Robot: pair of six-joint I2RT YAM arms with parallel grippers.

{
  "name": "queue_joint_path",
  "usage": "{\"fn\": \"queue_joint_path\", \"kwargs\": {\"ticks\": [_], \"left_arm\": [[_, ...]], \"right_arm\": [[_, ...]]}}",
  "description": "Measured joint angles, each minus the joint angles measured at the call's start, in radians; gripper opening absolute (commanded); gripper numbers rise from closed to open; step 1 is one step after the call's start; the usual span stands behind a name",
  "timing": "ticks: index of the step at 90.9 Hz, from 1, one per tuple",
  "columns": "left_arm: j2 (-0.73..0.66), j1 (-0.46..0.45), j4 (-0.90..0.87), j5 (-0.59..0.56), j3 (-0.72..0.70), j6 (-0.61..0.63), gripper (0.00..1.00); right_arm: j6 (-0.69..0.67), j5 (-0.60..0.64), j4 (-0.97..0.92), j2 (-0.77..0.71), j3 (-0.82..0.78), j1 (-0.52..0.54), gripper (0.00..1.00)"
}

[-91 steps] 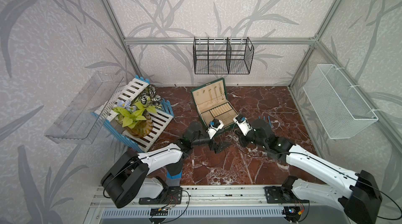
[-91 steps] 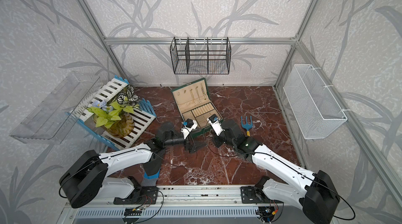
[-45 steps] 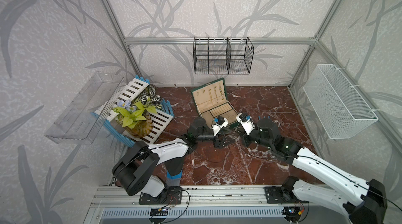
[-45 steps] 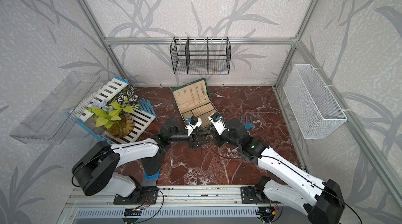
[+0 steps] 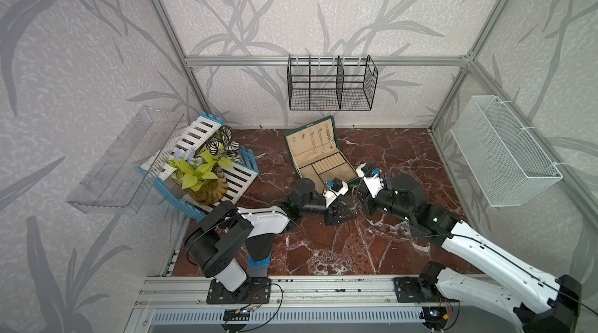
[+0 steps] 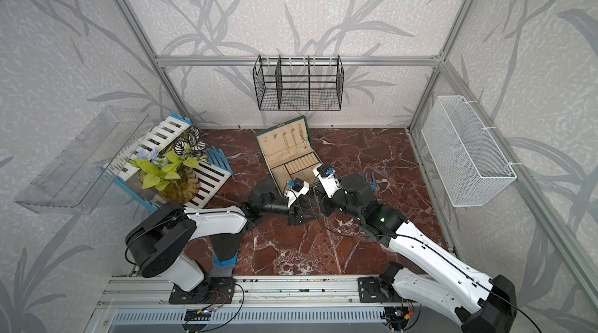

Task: Put jewelry chain into jewelry box
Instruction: Pick up the necklace from the center of the board.

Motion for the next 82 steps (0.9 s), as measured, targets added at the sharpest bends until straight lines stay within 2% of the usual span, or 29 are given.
{"fn": "queue_joint_path", "kwargs": {"ticks": [13, 28, 67, 82], "left_arm": [[-0.001, 0.0, 0.049, -0.062, -0.024, 0.0, 0.46], [-0.001, 0.0, 0.063, -0.098, -0.062, -0.005, 0.37], [0.027, -0.004, 0.101, -0.099, -0.043, -0.008, 0.34], [0.034, -0.004, 0.114, -0.098, -0.043, -0.018, 0.2]], "right_arm": [[0.013, -0.001, 0.0, -0.007, 0.0, 0.0, 0.0], [0.021, -0.01, 0.0, -0.01, 0.0, 0.0, 0.0], [0.035, -0.014, 0.0, -0.022, 0.0, -0.001, 0.0], [0.039, -0.015, 0.0, -0.023, 0.0, 0.0, 0.0]]}}
